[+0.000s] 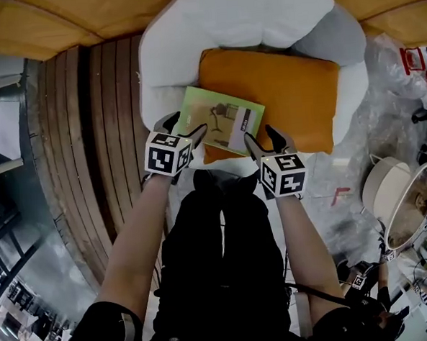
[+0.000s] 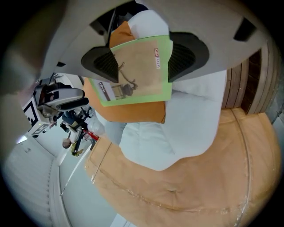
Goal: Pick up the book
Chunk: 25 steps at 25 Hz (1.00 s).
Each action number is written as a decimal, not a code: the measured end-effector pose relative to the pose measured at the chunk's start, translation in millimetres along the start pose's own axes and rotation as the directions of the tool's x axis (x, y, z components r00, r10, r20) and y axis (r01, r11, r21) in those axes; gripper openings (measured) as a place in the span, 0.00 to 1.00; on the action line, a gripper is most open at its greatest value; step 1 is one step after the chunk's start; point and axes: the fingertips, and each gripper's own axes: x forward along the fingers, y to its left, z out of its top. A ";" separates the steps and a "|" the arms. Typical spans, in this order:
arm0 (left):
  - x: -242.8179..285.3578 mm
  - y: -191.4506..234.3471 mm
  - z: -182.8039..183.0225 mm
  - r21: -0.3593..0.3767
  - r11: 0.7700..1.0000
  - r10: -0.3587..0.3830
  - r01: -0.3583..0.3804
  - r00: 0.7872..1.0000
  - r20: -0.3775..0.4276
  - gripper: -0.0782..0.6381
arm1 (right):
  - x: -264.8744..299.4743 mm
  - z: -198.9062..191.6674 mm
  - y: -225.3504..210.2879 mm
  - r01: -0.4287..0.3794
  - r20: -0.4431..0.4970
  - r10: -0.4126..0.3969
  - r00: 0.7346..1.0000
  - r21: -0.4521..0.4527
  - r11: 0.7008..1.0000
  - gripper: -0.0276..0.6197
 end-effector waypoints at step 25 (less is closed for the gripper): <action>67.9 26.9 -34.6 -0.114 0.990 -0.098 0.086 0.990 -0.102 0.69 | 72.3 -38.1 -29.4 -0.142 0.002 0.147 0.989 0.287 0.947 0.49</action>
